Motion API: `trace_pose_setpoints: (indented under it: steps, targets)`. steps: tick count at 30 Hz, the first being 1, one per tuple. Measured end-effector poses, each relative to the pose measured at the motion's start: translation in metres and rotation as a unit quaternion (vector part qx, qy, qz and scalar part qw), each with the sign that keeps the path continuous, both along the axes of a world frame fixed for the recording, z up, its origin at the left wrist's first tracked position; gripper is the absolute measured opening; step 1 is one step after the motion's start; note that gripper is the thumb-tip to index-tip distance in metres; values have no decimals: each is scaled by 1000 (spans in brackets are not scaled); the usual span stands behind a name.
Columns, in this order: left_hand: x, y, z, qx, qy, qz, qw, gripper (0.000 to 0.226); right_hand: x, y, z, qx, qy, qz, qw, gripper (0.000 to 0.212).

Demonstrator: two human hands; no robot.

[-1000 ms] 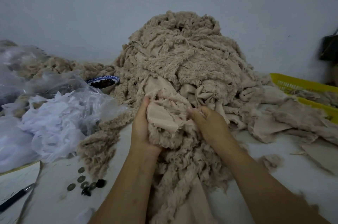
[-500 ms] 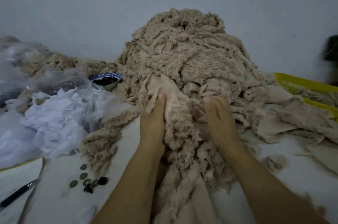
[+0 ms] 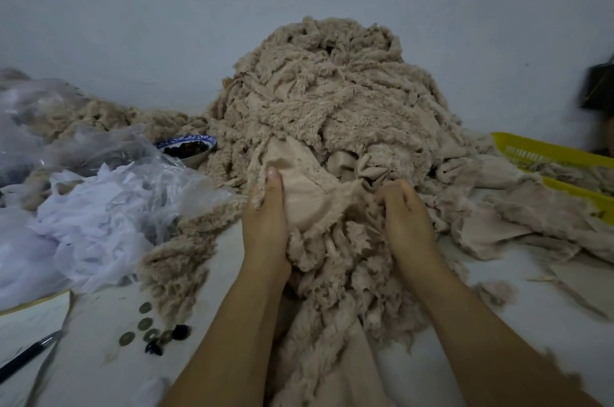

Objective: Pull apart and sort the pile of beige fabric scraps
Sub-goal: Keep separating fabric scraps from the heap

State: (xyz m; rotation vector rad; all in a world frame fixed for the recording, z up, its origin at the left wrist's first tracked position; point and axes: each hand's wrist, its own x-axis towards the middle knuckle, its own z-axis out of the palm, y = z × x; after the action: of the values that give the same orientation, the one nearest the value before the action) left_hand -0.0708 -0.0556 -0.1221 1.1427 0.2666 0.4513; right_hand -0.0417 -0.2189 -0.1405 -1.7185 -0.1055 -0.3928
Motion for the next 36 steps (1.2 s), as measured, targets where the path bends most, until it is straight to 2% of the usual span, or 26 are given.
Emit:
trace_pose_setpoints:
  steps: [4, 6, 7, 9, 10, 11, 13, 15, 18, 20, 21, 23, 25, 27, 30, 33, 35, 36]
  targets:
    - [-6, -4, 1, 39, 1, -40, 998, 77, -12, 10, 5, 18, -62, 69, 996, 36]
    - [-6, -6, 0, 51, 4, -60, 997, 76, -15, 15, 5, -13, -44, 114, 992, 43]
    - [-5, -7, -1, 61, 10, -68, 996, 68, -15, 16, 6, -26, -31, 132, 990, 41]
    - [-2, -6, -5, 75, -1, -91, 993, 34, -14, 17, 6, -28, -18, 160, 987, 34]
    - [0, -6, -7, 77, -11, -101, 992, 23, -13, 16, 5, -25, -20, 156, 987, 34]
    - [1, -6, -8, 80, -17, -107, 991, 23, -12, 15, 4, -22, -24, 140, 990, 37]
    - [3, -7, -10, 78, -22, -103, 991, 25, -7, 15, -1, -3, -21, 127, 992, 37]
    - [2, -7, -9, 45, -18, -81, 996, 33, -3, 12, -2, 58, 9, 122, 991, 31]
    - [2, 7, 0, -81, -25, -51, 995, 59, 7, -4, 3, 203, 67, 52, 976, 28]
    - [4, 16, 3, -120, -31, -29, 992, 69, 11, -15, 4, 219, 87, -2, 972, 28]
    - [5, 16, 2, -111, -20, -15, 993, 69, 10, -16, 4, 201, 97, -4, 975, 30]
    - [5, 9, -2, -58, -1, -9, 998, 55, 4, -8, 4, 133, 90, 30, 987, 31]
    - [5, 1, -5, 2, 10, -12, 1000, 40, -5, 4, 6, 47, 41, 83, 995, 20]
    - [4, 0, -5, 25, -4, -21, 999, 36, -11, 11, 11, 15, 0, 112, 994, 15]
    - [-1, -2, -4, 75, -36, -53, 995, 45, -16, 15, 10, -39, -45, 150, 987, 35]
    - [-6, -10, -3, 167, -67, -119, 976, 51, -16, 21, 4, -115, -30, 172, 978, 25]
    - [-4, -9, -4, 202, -71, -166, 963, 39, -11, 21, 4, -89, -14, 136, 987, 22]
    - [-2, -6, -5, 210, -60, -186, 958, 25, -8, 18, 4, -25, -2, 111, 994, 20]
